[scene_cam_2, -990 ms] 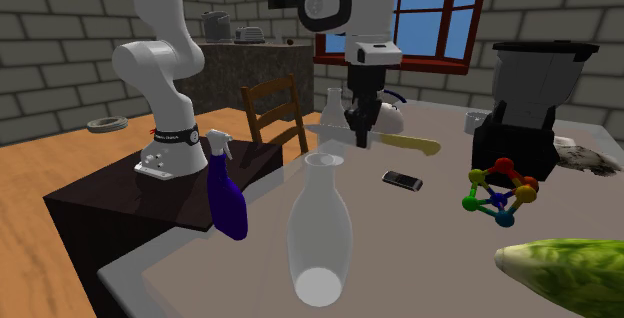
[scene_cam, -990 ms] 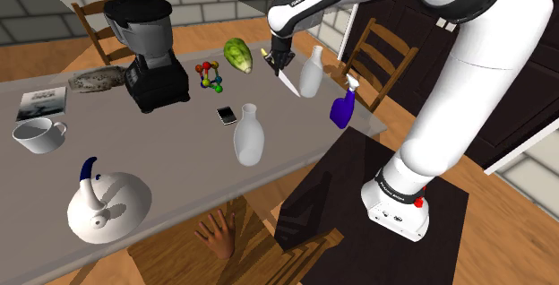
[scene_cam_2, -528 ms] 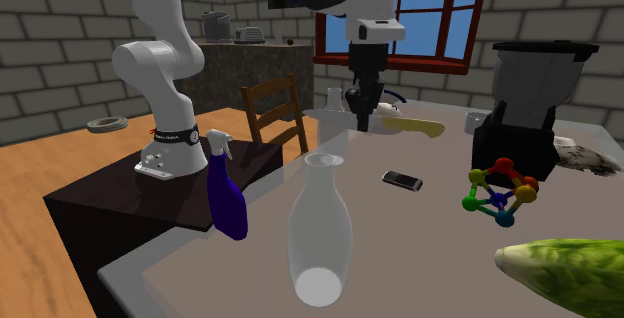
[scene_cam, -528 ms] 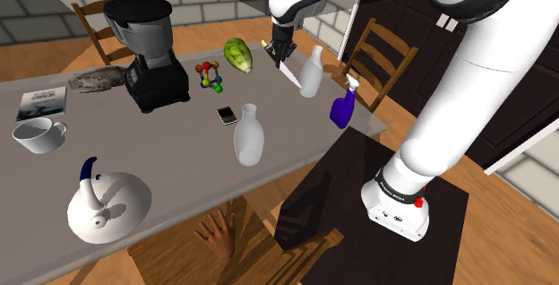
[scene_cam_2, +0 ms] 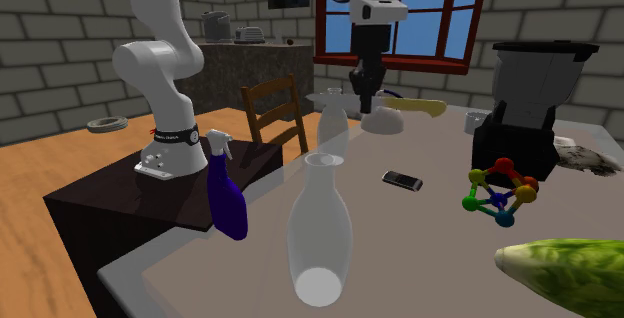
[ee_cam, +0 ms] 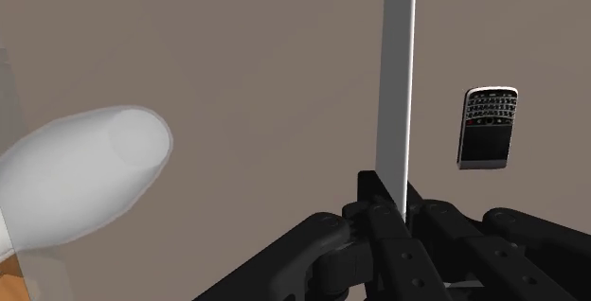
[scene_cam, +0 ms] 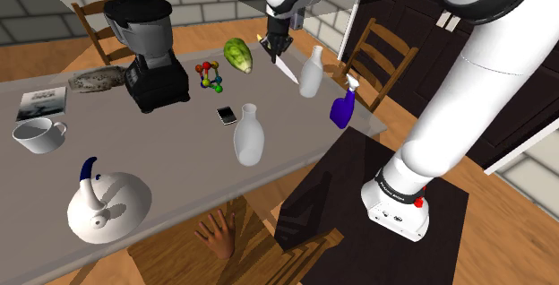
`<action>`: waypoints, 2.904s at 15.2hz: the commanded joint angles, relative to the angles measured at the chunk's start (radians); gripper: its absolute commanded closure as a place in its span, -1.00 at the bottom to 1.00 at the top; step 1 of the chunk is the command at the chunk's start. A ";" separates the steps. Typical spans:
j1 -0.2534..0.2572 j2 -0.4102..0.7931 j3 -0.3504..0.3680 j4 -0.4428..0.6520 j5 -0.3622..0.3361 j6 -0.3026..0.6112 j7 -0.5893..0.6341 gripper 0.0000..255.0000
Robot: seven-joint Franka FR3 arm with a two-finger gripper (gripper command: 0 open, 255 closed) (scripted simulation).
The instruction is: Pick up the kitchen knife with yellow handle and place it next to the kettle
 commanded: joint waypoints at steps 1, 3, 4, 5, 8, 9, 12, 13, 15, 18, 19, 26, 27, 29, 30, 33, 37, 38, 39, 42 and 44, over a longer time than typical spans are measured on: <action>0.025 -0.003 0.020 -0.009 -0.003 0.006 0.047 1.00; 0.051 -0.002 0.041 -0.008 -0.007 0.005 0.095 1.00; 0.064 0.000 0.051 -0.006 -0.009 0.004 0.119 1.00; 0.076 0.002 0.061 -0.002 -0.011 0.003 0.143 1.00; 0.115 0.016 0.092 0.015 -0.017 -0.002 0.215 1.00; 0.128 0.022 0.101 0.023 -0.020 -0.004 0.239 1.00; 0.168 0.046 0.130 0.055 -0.029 -0.013 0.311 1.00; 0.181 0.056 0.139 0.067 -0.033 -0.017 0.335 1.00; 0.209 0.078 0.156 0.097 -0.041 -0.026 0.382 1.00; 0.251 0.118 0.180 0.150 -0.055 -0.042 0.452 1.00; 0.265 0.133 0.188 0.171 -0.061 -0.048 0.475 1.00; 0.374 0.263 0.229 0.353 -0.104 -0.110 0.628 1.00; 0.391 0.285 0.233 0.386 -0.111 -0.121 0.648 1.00; 0.420 0.324 0.239 0.444 -0.123 -0.143 0.681 1.00; 0.420 0.328 0.238 0.435 -0.124 -0.131 0.681 1.00; 0.420 0.338 0.236 0.410 -0.128 -0.096 0.685 1.00; 0.420 0.356 0.233 0.381 -0.134 -0.050 0.689 1.00; 0.421 0.360 0.232 0.375 -0.135 -0.039 0.690 1.00; 0.421 0.365 0.231 0.368 -0.137 -0.028 0.691 1.00; 0.422 0.381 0.229 0.351 -0.142 0.005 0.695 1.00; 0.423 0.392 0.227 0.340 -0.146 0.027 0.698 1.00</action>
